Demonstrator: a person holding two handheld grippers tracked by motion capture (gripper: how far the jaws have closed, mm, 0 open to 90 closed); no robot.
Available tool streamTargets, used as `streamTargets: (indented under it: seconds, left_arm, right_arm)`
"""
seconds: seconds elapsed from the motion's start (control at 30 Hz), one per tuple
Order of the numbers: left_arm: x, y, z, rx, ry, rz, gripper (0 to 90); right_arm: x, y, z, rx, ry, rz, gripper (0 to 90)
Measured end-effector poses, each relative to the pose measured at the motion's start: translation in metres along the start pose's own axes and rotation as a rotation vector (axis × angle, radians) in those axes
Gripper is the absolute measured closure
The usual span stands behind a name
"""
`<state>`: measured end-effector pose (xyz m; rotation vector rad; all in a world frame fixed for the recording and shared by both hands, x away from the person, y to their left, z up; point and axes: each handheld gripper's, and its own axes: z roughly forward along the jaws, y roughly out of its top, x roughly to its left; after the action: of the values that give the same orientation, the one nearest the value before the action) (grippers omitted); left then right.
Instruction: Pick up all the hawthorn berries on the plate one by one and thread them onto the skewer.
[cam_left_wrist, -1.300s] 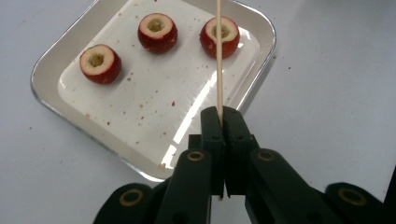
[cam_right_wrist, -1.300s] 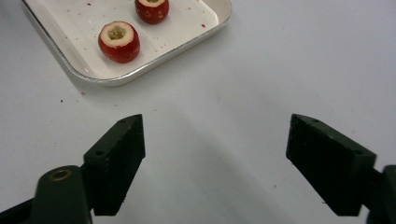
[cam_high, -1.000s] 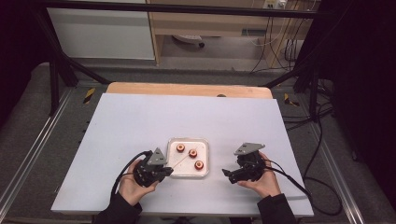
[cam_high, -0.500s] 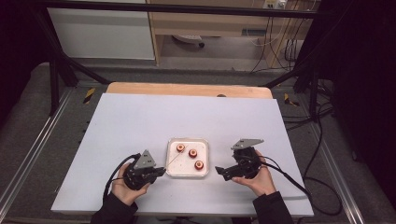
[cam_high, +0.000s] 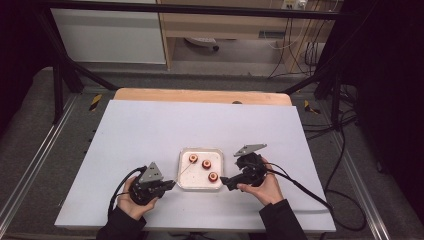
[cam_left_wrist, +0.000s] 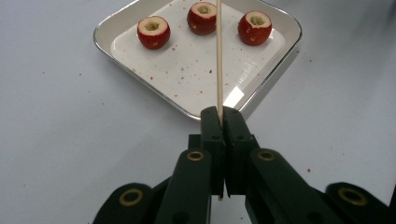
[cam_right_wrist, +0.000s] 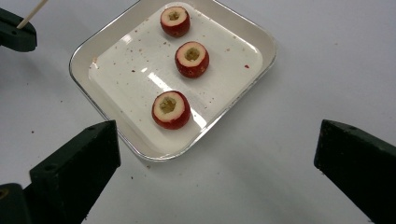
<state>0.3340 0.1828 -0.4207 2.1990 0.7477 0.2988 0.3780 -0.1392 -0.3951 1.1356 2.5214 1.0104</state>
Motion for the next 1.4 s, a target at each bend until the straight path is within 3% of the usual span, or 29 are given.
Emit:
streamTargets:
  seconds: [0.3, 0.6, 0.77, 0.83, 1.23, 1.4]
  left_arm:
    - [0.000, 0.001, 0.000, -0.008, 0.002, -0.001, 88.5]
    - [0.001, 0.000, 0.000, -0.009, 0.001, -0.004, 88.5]
    - [0.000, 0.000, 0.000, -0.012, 0.002, -0.003, 88.5]
    - [0.000, 0.000, 0.000, -0.013, 0.004, -0.003, 88.5]
    - [0.000, 0.000, 0.001, -0.008, 0.005, -0.003, 88.5]
    - [0.000, -0.001, 0.001, -0.008, 0.005, 0.000, 88.5]
  right_arm:
    - [0.011, 0.019, 0.013, 0.057, -0.002, -0.031, 7.0]
    - [0.023, 0.035, 0.030, 0.134, 0.051, -0.051, 21.1]
    - [0.025, 0.039, 0.042, 0.198, 0.062, -0.015, 28.6]
    - [0.023, 0.039, 0.048, 0.219, 0.066, 0.025, 33.9]
    - [0.021, 0.038, 0.059, 0.267, 0.053, 0.112, 49.4]
    - [0.020, 0.037, 0.061, 0.280, 0.054, 0.120, 53.6]
